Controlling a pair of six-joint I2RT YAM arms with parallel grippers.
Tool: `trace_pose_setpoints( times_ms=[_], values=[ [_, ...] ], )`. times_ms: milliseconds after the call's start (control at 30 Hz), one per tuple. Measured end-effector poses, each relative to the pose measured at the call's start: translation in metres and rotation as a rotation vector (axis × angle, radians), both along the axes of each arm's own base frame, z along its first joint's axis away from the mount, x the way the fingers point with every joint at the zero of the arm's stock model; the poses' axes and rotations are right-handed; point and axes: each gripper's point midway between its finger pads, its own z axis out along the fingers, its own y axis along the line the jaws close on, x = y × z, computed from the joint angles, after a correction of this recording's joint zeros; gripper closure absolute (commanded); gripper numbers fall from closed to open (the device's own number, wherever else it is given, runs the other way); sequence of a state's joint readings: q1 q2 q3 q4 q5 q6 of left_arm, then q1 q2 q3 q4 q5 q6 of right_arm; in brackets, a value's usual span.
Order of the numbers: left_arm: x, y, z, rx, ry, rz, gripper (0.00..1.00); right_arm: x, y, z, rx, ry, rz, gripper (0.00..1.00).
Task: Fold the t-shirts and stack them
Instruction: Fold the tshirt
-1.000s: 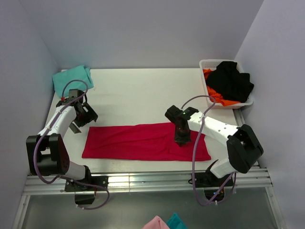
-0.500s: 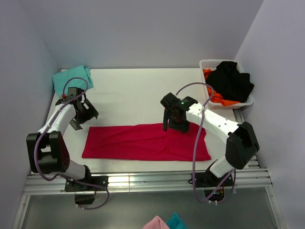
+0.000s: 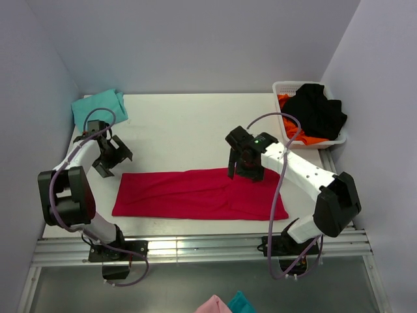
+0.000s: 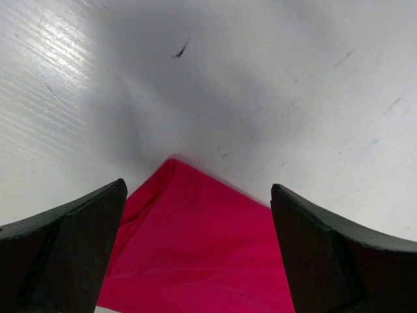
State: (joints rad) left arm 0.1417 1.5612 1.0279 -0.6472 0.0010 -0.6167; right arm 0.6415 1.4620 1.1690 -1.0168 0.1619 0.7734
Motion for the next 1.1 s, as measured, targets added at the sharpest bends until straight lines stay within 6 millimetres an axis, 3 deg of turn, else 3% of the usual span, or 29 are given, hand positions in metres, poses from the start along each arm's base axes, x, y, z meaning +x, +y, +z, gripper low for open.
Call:
trace_pose_setpoints(
  times_ms=[200, 300, 633, 1100],
  values=[
    [-0.003, -0.003, -0.005, -0.035, 0.000, 0.012, 0.01, -0.001, -0.013, 0.001, -0.015, -0.002, -0.016, 0.20],
    [-0.017, -0.012, -0.004, -0.070, -0.013, 0.018, 0.01, 0.000, -0.018, 0.002, -0.018, -0.003, -0.028, 0.20],
    [-0.031, -0.025, -0.017, -0.116, -0.004, 0.017, 0.09, 0.004, -0.025, 0.002, -0.028, -0.001, -0.019, 0.21],
    [-0.020, -0.025, -0.033, -0.073, 0.016, 0.020, 0.17, 0.007, -0.053, -0.007, -0.055, 0.032, -0.052, 0.22]
  ],
)
